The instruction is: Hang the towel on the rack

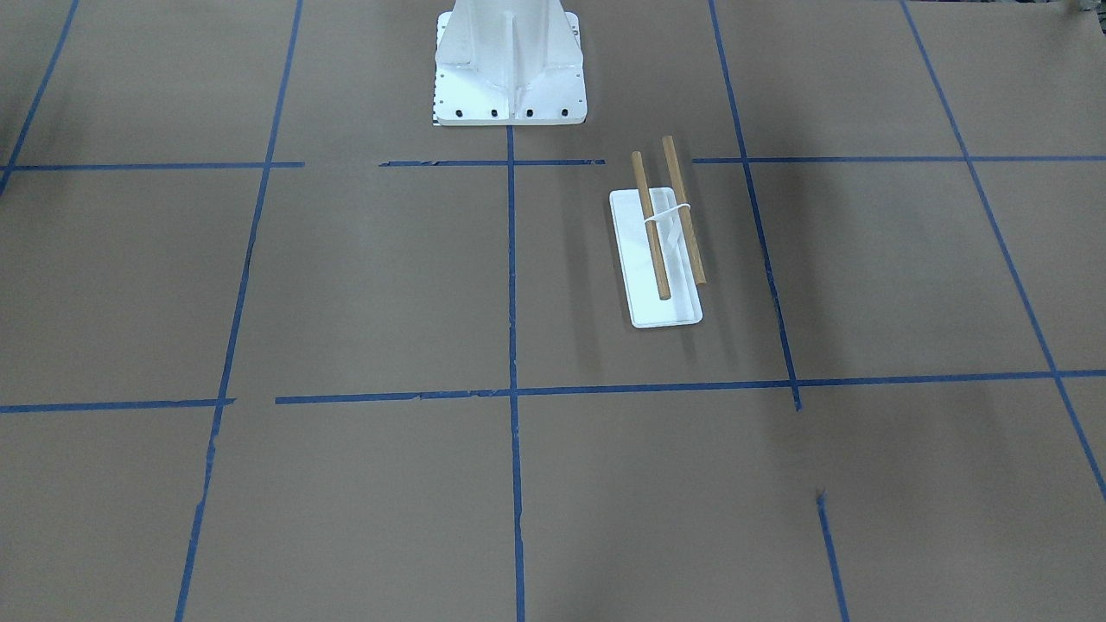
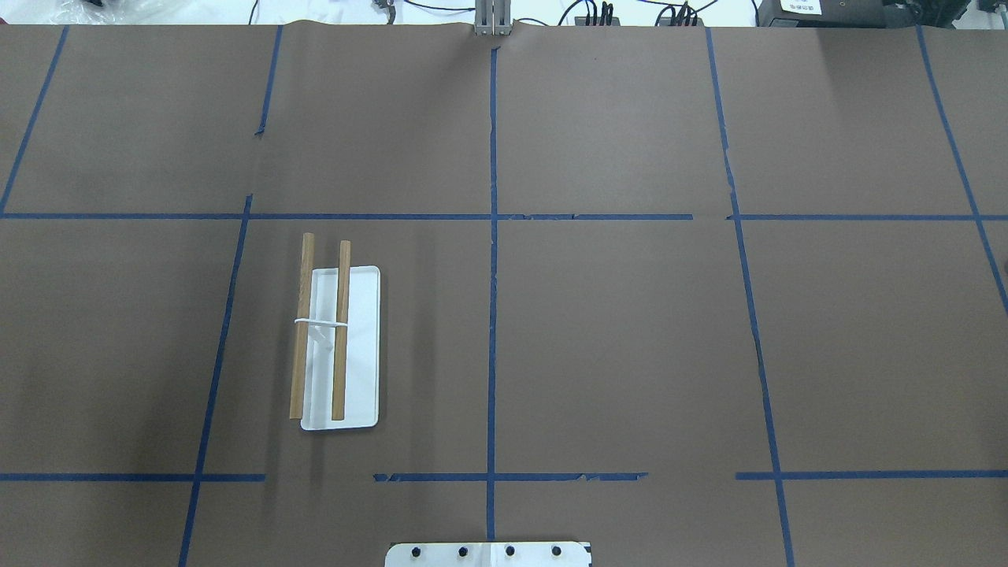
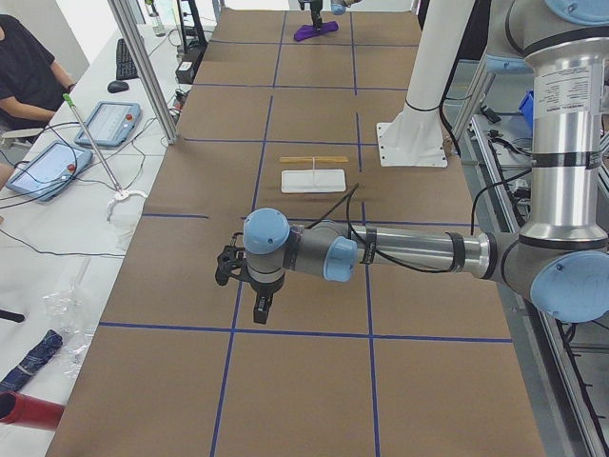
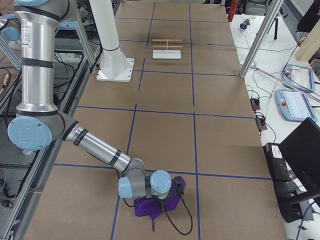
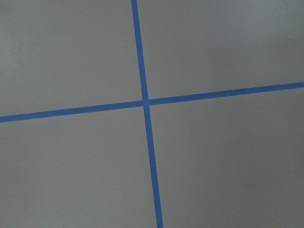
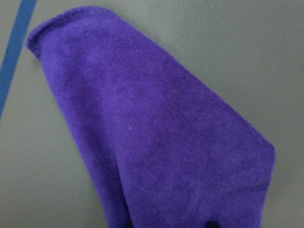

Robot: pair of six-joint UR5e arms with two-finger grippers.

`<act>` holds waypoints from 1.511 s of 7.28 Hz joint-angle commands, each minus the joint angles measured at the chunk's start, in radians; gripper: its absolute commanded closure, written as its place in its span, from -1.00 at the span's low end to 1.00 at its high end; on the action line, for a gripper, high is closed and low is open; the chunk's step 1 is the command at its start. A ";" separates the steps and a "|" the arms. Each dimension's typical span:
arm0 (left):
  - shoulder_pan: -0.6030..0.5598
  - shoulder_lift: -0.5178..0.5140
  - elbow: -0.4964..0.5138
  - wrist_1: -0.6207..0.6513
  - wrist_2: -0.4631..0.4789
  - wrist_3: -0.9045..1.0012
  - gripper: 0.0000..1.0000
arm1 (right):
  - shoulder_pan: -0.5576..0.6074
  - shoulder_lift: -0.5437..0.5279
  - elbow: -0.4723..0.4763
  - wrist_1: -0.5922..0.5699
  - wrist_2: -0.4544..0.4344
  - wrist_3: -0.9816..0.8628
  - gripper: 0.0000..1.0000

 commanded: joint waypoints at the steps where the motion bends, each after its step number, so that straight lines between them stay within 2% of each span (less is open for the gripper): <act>1: 0.000 -0.001 0.001 0.000 0.000 0.000 -1.00 | 0.002 -0.005 0.043 0.002 0.006 -0.003 1.00; 3: 0.000 -0.001 0.000 -0.002 0.000 0.000 -1.00 | 0.002 -0.005 0.085 0.002 0.013 -0.003 1.00; 4: 0.000 -0.004 0.000 -0.002 0.000 0.000 -1.00 | 0.011 -0.007 0.138 0.004 0.018 0.000 1.00; 6: 0.000 -0.006 -0.005 -0.003 0.000 -0.002 -1.00 | 0.030 0.010 0.317 -0.007 0.033 0.050 1.00; 8: 0.000 -0.007 -0.009 -0.071 0.000 -0.005 -1.00 | 0.028 0.097 0.422 -0.001 0.035 0.265 1.00; 10: 0.005 -0.027 0.013 -0.270 0.006 -0.041 -1.00 | -0.060 0.188 0.531 0.007 0.030 0.526 1.00; 11: 0.011 -0.062 0.032 -0.355 0.008 -0.148 -1.00 | -0.115 0.252 0.574 0.008 0.024 0.696 1.00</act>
